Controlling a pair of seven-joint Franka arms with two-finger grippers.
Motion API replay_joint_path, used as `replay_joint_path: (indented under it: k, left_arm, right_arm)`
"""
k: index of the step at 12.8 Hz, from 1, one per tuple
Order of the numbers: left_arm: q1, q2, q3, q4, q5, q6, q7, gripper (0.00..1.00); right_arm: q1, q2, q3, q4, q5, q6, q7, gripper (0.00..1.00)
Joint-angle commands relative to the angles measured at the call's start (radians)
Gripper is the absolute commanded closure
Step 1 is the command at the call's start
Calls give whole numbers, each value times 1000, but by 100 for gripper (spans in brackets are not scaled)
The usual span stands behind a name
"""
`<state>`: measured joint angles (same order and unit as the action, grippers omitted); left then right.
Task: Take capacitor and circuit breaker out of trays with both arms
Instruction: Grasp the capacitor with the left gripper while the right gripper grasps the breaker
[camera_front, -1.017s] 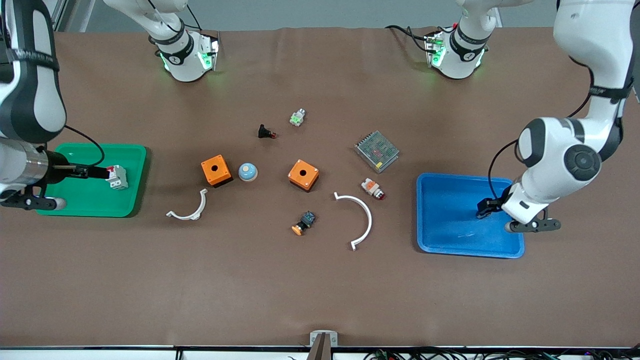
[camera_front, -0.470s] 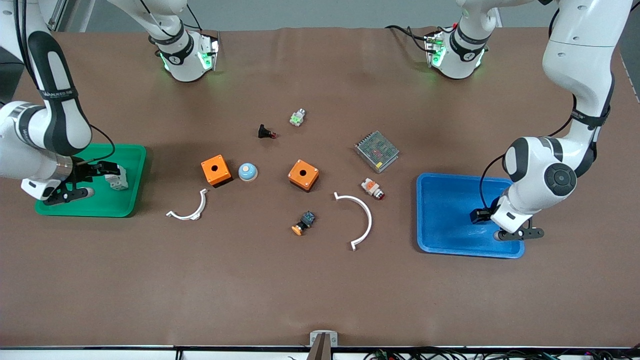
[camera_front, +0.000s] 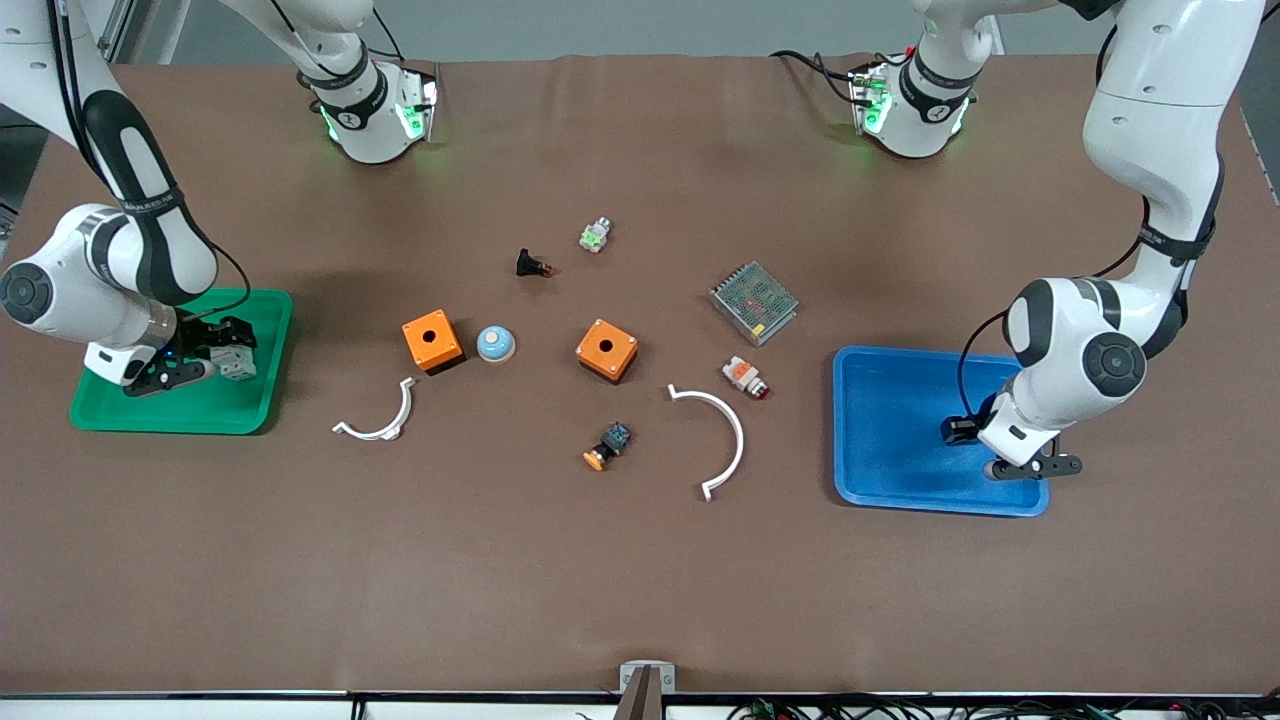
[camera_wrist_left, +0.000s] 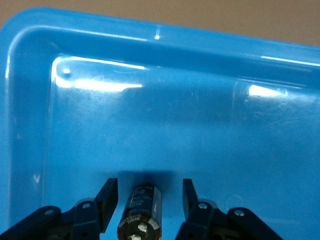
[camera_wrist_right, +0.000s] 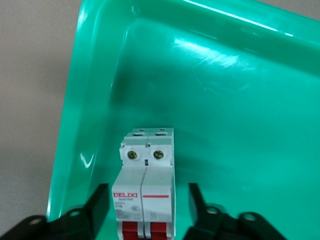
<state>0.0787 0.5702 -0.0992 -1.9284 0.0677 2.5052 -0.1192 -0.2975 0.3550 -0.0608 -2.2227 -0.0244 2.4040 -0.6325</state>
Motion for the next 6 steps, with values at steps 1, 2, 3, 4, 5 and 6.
replay_joint_path:
  k: [1,2,3,4,5,6]
  left_arm:
    - [13,-3,0,-18,21,-5,-10,44]
    - [13,-4,0,-23,21,-6,-10,48]
    - [13,-6,0,-27,21,-8,-10,56]
    - [13,-10,0,-32,21,-9,-10,68]
    - [12,-18,0,-32,21,-12,-10,84]
    - [7,-32,-5,-29,21,-44,-13,97]
  right_arm:
    - [-20,-14,16,4,-11,4,-21,93]
    - [-17,-14,16,15,-5,6,-21,97]
    - [-8,-21,16,41,-5,-2,-16,98]
    - [-2,-28,18,70,-3,-29,3,99]
    - [15,-39,21,113,-3,-86,45,99]
    - [38,-53,21,145,-2,-141,101,99]
